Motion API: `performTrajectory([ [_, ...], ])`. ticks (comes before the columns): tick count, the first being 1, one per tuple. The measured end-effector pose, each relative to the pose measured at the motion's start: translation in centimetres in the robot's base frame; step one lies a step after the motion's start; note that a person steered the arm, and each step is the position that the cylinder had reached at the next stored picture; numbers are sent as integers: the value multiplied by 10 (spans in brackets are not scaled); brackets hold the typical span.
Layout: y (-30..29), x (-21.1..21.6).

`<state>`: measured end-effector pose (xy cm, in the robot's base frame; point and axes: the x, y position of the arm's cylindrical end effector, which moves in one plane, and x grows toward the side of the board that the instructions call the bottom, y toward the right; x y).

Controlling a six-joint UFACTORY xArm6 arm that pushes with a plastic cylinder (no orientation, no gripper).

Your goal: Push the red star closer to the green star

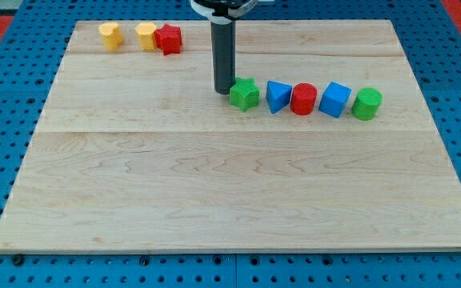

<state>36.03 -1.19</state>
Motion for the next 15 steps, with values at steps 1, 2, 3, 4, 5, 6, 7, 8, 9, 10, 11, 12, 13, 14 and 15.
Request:
performTrajectory([
  [1, -19, 0],
  [2, -64, -24],
  [3, -24, -85],
  [4, 24, -127],
  [5, -20, -165],
  [6, -99, -166],
  [7, -111, -130],
  [8, -105, -100],
  [9, -124, -88],
  [10, -112, -110],
  [11, -77, -102],
  [12, -103, -71],
  [13, -120, -57],
  [14, -121, -71],
  [15, -99, -91],
])
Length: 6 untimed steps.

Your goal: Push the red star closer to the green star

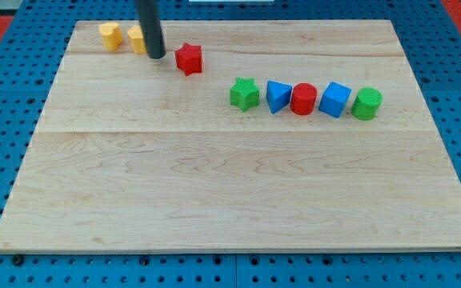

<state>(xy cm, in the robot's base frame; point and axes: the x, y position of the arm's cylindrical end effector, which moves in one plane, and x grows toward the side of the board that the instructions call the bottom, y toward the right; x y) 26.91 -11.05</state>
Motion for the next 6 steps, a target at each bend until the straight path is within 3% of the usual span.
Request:
performTrajectory([
  [1, 28, -3],
  [2, 37, 50],
  [3, 22, 49],
  [4, 51, 33],
  [5, 78, 48],
  [6, 61, 48],
])
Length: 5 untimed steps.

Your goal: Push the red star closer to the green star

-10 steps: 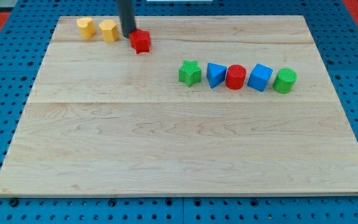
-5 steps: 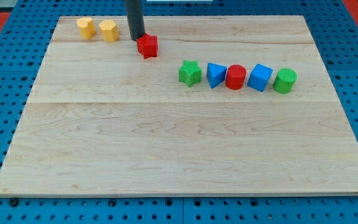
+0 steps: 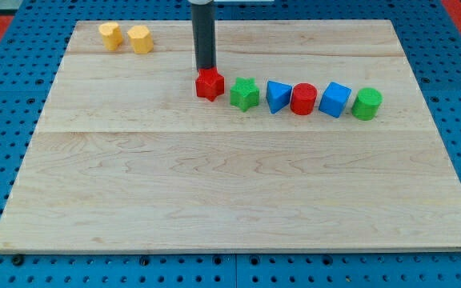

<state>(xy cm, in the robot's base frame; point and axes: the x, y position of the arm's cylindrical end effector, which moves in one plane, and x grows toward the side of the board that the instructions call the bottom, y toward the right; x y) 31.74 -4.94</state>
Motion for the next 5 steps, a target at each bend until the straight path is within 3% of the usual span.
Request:
performTrajectory([
  [2, -4, 19],
  [5, 5, 5],
])
